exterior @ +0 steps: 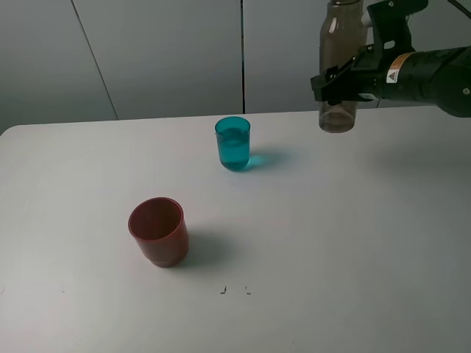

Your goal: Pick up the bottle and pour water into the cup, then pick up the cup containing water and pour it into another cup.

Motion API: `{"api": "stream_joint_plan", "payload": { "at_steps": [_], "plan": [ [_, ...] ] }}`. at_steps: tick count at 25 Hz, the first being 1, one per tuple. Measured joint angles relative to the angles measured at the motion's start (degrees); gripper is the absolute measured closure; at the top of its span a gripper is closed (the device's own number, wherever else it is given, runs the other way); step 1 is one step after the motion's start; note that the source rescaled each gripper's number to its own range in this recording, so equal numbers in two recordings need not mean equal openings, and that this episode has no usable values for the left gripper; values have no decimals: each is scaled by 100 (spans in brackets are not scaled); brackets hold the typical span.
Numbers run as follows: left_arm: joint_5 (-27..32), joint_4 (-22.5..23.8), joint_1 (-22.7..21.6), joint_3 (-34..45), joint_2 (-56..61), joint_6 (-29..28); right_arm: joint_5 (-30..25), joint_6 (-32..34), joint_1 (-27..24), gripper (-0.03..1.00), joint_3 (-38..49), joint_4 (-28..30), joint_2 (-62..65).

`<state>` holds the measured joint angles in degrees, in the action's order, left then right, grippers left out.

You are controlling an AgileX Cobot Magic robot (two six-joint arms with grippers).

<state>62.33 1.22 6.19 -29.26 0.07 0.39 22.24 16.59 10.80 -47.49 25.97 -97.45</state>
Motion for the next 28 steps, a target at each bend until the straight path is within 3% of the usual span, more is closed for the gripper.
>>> {"api": "stream_joint_plan", "payload": {
  "at_steps": [9, 28],
  "plan": [
    [0, 0, 0, 0, 0, 0, 1859, -13, -794, 97, 228, -130, -662],
    [0, 0, 0, 0, 0, 0, 2138, -372, -959, 97, -1352, 85, -2717]
  ]
}}
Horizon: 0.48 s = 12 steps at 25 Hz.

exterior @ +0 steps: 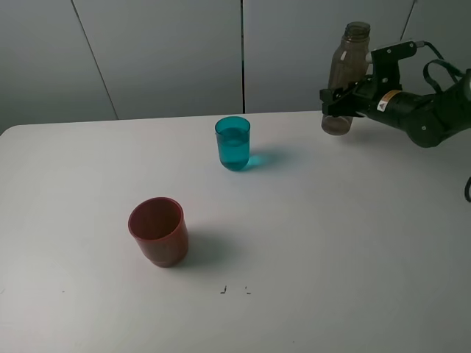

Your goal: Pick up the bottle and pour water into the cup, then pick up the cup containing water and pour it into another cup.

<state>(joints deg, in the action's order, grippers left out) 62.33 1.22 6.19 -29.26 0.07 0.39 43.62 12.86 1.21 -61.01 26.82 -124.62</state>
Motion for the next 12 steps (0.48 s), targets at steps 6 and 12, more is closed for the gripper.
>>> {"api": "stream_joint_plan", "payload": {
  "at_steps": [6, 12],
  "plan": [
    [0, 0, 0, 0, 0, 0, 34, -57, 0, 97, -99, -16, -204],
    [0, 0, 0, 0, 0, 0, 48, -116, 0, 97, -136, -39, -428]
  ]
}}
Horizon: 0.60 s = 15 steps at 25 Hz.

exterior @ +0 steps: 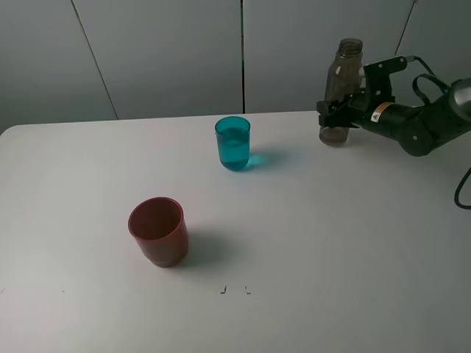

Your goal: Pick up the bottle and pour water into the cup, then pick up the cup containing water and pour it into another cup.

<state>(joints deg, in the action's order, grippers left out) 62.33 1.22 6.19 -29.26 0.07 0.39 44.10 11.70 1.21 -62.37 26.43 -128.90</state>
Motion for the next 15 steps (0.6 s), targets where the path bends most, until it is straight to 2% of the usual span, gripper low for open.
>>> {"api": "stream_joint_plan", "payload": {
  "at_steps": [10, 11, 13, 14, 15],
  "plan": [
    [0, 0, 0, 0, 0, -39, 16, -9, 0, 96, -64, -10, -53],
    [0, 0, 0, 0, 0, -39, 16, 28, 0, 84, -64, -10, -53],
    [0, 0, 0, 0, 0, -39, 16, 167, 0, 33, -64, -10, -53],
    [0, 0, 0, 0, 0, -39, 16, 235, 0, 16, -67, -10, -53],
    [0, 0, 0, 0, 0, -39, -63, 291, 0, 6, -67, -10, -53]
  ]
}}
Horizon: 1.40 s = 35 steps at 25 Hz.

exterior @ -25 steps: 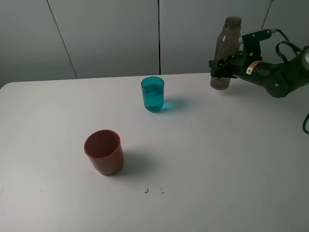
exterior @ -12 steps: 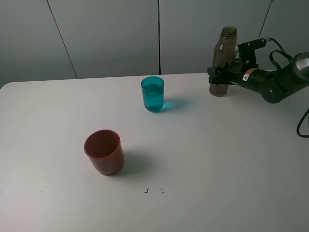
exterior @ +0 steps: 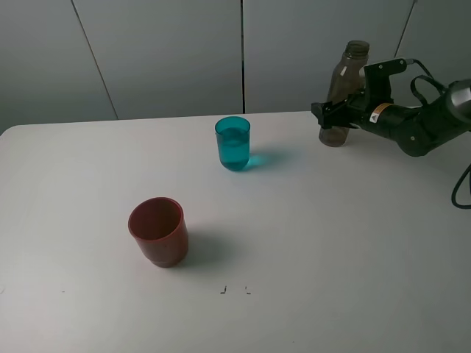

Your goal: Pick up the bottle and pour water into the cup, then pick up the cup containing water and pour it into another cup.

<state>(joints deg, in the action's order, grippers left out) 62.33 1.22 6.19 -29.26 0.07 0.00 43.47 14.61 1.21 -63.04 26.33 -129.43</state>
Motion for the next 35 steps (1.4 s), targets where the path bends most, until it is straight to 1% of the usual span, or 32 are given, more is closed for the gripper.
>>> {"api": "stream_joint_plan", "payload": {
  "at_steps": [1, 2, 4, 8, 13, 21, 25, 29, 32, 35],
  "plan": [
    [0, 0, 0, 0, 0, 0, -76, 32, 0, 2, 0, 39, 11],
    [0, 0, 0, 0, 0, 0, -191, 58, 0, 1, 0, 79, 34],
    [0, 0, 0, 0, 0, 0, -402, 147, 0, 0, 0, 225, 95],
    [0, 0, 0, 0, 0, 0, -457, 330, 0, 0, 206, 296, 340],
    [0, 0, 0, 0, 0, 0, -645, 375, -13, 0, 824, 255, 763],
    [0, 0, 0, 0, 0, 0, -692, 375, -142, 0, 1954, 207, 1548],
    [0, 0, 0, 0, 0, 0, -692, 375, -142, 0, 2437, 327, 1935],
    [0, 0, 0, 0, 0, 0, -692, 459, -117, 0, 2766, 924, 2195],
    [0, 0, 0, 0, 0, 0, -647, 488, 20, 0, 2882, 1342, 2236],
    [0, 0, 0, 0, 0, 0, -591, 415, 255, 0, 2893, 1512, 2236]
  ]
}}
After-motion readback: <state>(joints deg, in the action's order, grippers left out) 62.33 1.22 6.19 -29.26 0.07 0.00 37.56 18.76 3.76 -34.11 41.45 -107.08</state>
